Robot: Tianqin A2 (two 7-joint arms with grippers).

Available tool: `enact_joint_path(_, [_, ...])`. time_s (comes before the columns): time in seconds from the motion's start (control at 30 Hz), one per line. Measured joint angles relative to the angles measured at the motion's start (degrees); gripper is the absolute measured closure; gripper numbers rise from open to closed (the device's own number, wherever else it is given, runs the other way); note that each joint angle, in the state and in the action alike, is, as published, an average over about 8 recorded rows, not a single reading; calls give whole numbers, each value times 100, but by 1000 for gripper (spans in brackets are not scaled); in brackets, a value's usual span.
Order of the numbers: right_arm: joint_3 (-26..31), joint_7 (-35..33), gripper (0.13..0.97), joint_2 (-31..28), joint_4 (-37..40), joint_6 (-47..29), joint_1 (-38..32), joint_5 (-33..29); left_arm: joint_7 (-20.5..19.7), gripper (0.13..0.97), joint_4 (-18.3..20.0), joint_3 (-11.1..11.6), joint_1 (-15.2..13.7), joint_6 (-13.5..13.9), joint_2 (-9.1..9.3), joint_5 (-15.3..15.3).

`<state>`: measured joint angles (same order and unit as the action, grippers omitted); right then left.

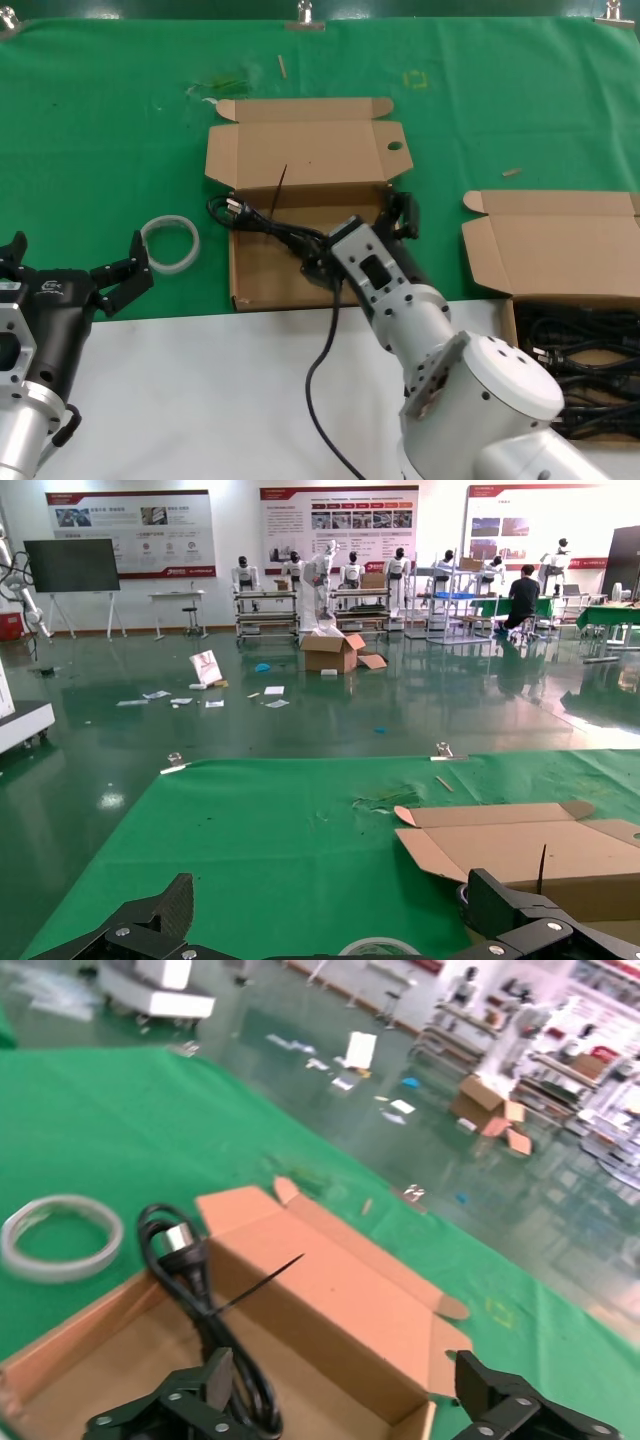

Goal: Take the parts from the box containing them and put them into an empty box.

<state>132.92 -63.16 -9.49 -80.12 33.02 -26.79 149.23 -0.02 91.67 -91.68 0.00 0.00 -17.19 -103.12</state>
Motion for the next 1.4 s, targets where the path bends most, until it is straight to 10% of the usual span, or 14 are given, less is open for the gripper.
enact_joint_path(0.67, [-1302, 1994, 150, 0, -365, -1043, 845, -1456, 3, 132, 0, 0, 0, 0, 0, 0])
enact_joint_path(1.4, [-2734, 4186, 129, 0, -766, -2189, 1777, -3056, 1, 132, 0, 0, 0, 0, 0, 0])
